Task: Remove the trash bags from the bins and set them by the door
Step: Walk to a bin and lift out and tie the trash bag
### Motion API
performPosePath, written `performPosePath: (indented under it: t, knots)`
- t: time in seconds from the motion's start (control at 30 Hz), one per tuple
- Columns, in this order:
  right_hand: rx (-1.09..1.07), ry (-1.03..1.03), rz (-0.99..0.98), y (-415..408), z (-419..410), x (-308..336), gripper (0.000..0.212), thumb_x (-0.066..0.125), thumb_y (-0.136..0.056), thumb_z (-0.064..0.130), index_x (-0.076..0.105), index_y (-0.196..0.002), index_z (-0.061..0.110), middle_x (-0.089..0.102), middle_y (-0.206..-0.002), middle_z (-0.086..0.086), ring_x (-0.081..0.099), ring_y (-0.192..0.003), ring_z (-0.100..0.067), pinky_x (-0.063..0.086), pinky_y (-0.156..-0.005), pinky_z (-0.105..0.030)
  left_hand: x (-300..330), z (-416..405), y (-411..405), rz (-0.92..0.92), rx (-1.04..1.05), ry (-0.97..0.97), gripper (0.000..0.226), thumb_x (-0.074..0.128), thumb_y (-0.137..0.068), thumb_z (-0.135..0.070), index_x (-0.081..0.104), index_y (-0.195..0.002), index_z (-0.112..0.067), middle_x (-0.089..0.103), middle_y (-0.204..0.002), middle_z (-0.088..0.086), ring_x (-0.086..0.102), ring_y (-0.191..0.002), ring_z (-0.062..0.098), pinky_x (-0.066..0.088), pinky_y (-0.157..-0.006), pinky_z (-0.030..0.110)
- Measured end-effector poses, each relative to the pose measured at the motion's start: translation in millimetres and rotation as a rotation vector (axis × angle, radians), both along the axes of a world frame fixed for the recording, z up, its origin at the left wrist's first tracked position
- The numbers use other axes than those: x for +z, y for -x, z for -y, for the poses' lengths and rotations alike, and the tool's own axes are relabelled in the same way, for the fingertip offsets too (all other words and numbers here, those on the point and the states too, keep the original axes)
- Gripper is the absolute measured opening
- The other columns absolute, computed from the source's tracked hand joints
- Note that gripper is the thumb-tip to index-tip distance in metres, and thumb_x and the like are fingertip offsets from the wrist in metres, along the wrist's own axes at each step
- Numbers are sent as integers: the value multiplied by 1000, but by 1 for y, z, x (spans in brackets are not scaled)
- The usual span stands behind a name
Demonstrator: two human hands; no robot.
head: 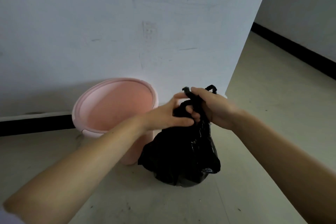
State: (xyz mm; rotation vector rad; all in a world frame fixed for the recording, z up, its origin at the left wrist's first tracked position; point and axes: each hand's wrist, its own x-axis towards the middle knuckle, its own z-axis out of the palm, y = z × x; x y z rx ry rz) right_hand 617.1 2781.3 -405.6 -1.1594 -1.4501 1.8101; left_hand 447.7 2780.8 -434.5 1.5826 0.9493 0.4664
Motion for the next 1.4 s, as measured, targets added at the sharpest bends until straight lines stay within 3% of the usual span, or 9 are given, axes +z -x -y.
performPosePath:
  t: [0.17,0.43,0.57,0.67,0.83,1.03,1.17,1.27,1.4]
  knots:
    - [270,-75,71,-7,5,1,54,26,-100,41,73,-92,17,47,-62,1,40,-53,-12,34,-56,-22,-18,7,-7,165,113,-38,25,50,-88,6,59,-81,-17,68,-86,1,65,-88,13,52,-84,24]
    - [341,-611,1141,-19,-6,-26,25,35,-100,34,50,-81,28,55,-86,1,59,-80,-19,45,-68,-31,-33,-3,2,138,174,366,20,51,-96,-24,65,-102,-12,66,-83,0,62,-70,11,48,-68,24]
    - [274,-854,1440,-7,-1,-60,45,43,-94,25,32,-137,21,45,-118,-7,57,-105,-30,37,-64,-35,-37,-8,-9,265,351,441,27,43,-98,-25,68,-104,-14,70,-79,1,67,-72,13,50,-63,24]
    - [309,-938,1458,-6,1,-70,71,39,-95,25,-6,-150,27,46,-120,-8,56,-106,-30,36,-65,-35,-47,-7,-10,74,275,248,22,48,-95,-19,66,-105,-25,65,-75,-7,59,-62,6,47,-56,19]
    - [392,-960,1435,-8,4,-72,74,37,-93,25,-9,-150,14,45,-129,-11,52,-114,-31,43,-90,-40,-58,-8,-16,60,358,-78,21,54,-92,-10,66,-81,-24,63,-78,-7,56,-66,-1,45,-63,12]
    - [410,-589,1003,-11,1,-54,27,40,-92,11,50,-117,6,52,-122,-13,51,-114,-29,37,-101,-38,-65,-16,-14,-289,278,-448,28,54,-86,-13,44,-61,-13,43,-61,2,36,-58,14,30,-58,30]
    - [130,-338,586,-34,-12,-51,30,36,-101,25,65,-109,16,66,-108,2,59,-99,-10,41,-87,-19,-70,-19,-10,-634,229,-317,42,51,-88,-28,37,-51,-15,42,-54,3,36,-53,19,30,-56,31]
    - [-9,-270,687,-61,-20,-76,34,34,-102,27,63,-98,10,66,-87,3,56,-76,-10,37,-66,-11,-103,-10,14,-831,185,-135,42,48,-87,-36,47,-54,-10,49,-58,5,50,-64,23,38,-60,28]
    - [5,-106,838,-122,-14,-135,40,32,-102,22,62,-80,10,69,-81,-3,64,-84,-23,46,-82,-25,-138,10,58,-974,214,27,22,52,-81,-33,58,-75,-12,62,-81,4,62,-79,25,43,-62,27]
